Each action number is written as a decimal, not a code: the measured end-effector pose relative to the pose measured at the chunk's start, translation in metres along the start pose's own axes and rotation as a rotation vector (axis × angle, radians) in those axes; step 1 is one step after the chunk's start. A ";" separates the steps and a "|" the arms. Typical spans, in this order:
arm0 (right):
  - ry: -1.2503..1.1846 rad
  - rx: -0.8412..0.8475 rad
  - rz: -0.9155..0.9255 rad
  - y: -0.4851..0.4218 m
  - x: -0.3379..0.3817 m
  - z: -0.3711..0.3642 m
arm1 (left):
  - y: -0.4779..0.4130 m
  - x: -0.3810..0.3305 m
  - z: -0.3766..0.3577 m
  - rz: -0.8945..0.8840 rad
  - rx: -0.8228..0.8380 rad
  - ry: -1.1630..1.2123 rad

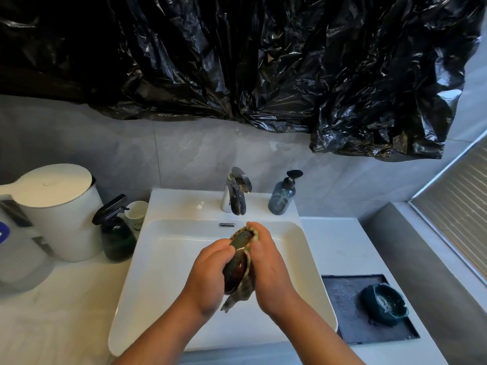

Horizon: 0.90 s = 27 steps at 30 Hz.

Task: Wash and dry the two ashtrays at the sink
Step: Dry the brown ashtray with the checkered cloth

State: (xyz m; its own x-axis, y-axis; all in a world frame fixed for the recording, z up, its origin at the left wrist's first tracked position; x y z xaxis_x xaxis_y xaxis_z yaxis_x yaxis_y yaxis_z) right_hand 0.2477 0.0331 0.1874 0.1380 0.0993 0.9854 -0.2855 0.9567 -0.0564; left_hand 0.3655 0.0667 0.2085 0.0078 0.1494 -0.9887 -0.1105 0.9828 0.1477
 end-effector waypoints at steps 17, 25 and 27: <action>-0.079 -0.127 0.029 0.003 -0.005 -0.011 | -0.007 0.010 0.000 0.178 -0.160 0.352; 0.333 -0.036 0.268 0.013 0.008 -0.020 | -0.007 0.001 0.004 0.188 -0.125 0.194; 0.439 -0.004 0.398 0.011 0.013 -0.019 | -0.007 0.001 0.003 0.158 -0.086 0.190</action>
State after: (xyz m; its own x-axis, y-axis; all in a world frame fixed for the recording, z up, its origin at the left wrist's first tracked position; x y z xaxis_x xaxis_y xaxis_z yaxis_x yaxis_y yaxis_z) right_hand 0.2646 0.0499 0.1965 0.4008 0.5542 0.7296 -0.3921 0.8234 -0.4101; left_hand 0.3697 0.0608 0.2062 -0.2022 0.2695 -0.9415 -0.1794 0.9349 0.3061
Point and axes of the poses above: each hand's wrist, its own y-axis away from the middle knuckle, its own z-axis out of the back of the hand, x = y × z, the point moved 3 cm from there along -y, towards the middle knuckle, and after that the axes turned 12 degrees about -y, right-handed, at the moved point
